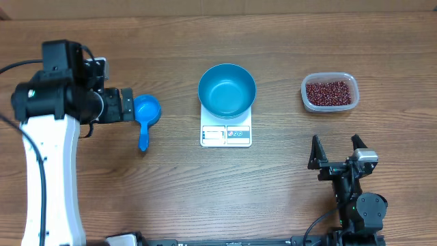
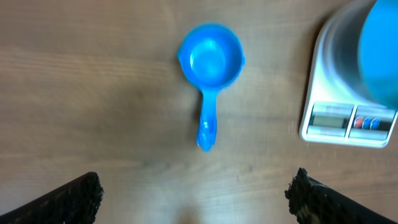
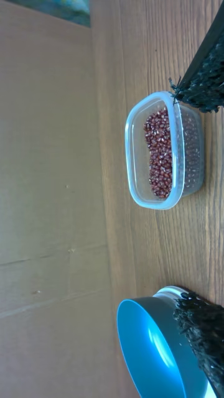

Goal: Scoop item into bowl and weigh 150g on scale
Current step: 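Move the left gripper forward over the blue measuring cup handle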

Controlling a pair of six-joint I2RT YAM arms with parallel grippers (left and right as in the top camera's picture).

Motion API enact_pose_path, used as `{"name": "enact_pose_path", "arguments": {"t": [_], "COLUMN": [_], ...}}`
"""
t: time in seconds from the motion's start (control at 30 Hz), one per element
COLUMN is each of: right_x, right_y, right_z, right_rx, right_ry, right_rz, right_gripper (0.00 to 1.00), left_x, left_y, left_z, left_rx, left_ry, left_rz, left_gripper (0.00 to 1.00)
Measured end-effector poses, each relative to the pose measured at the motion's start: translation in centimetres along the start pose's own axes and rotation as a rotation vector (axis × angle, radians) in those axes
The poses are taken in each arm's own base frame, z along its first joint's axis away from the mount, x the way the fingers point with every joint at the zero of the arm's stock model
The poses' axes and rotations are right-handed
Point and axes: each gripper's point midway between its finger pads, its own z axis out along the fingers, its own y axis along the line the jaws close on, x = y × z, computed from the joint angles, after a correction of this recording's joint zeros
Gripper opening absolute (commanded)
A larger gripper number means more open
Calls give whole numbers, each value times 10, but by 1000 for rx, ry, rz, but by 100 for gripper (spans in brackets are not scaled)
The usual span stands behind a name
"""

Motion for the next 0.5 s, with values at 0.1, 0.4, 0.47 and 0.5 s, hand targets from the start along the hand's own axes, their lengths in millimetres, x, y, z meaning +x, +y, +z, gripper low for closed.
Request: {"name": "enact_pose_path", "arguments": {"t": [0.1,0.4,0.47,0.5], "right_x": [0,0,0,0], "right_y": [0,0,0,0], "right_z": [0,0,0,0], "right_rx": [0,0,0,0], "right_ry": [0,0,0,0], "right_rz": [0,0,0,0], "right_gripper": [100,100,100,100], "left_x": [6,9,10,11], "left_y": [0,3,3,4], "left_z": [21,66,73,78], "left_rx": [6,10,10,10], "left_ry": [98,241,264,278], "left_rz": [-7,-19,-21,-22], "left_gripper": [100,100,100,100]}}
